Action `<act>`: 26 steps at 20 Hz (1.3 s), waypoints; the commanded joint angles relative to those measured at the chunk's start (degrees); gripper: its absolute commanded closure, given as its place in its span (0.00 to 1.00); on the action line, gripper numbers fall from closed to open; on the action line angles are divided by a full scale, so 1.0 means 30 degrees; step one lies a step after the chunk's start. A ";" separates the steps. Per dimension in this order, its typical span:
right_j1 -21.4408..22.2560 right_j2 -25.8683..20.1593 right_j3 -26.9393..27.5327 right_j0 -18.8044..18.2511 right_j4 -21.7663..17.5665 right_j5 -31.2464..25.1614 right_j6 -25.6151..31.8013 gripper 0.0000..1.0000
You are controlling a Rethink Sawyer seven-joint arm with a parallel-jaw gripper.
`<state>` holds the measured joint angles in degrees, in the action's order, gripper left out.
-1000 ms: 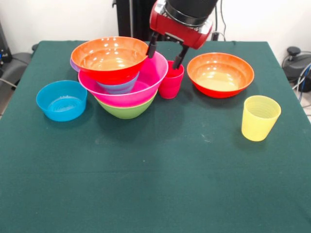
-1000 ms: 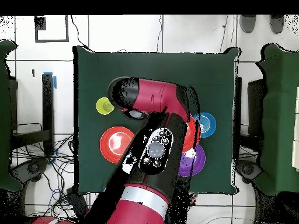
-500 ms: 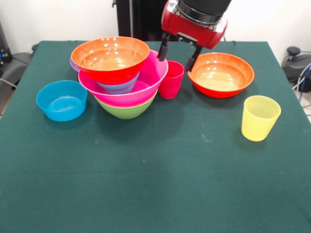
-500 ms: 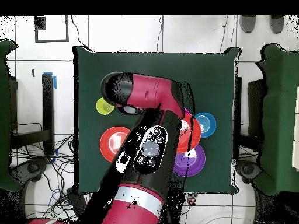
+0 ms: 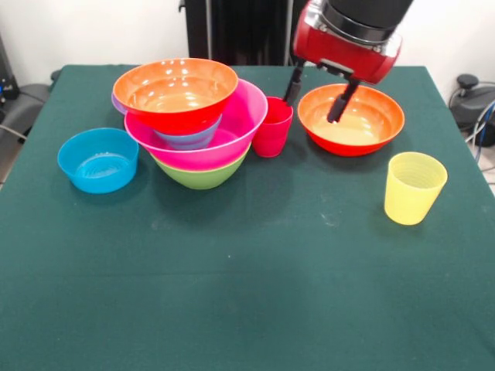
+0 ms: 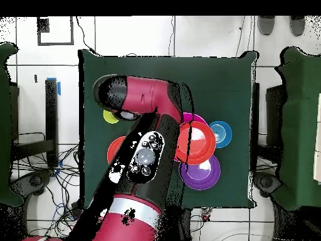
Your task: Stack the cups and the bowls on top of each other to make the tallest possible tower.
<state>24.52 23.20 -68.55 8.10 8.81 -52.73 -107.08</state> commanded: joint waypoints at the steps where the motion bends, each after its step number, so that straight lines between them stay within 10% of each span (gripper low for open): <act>1: -0.1953 -0.2142 0.0996 0.0413 -0.0055 -0.1669 -0.2834 0.00; 26: -0.3373 -0.0073 0.3132 0.2283 0.1165 -0.3330 -0.7323 0.00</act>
<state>13.26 25.26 -61.43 14.52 11.45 -54.67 -118.74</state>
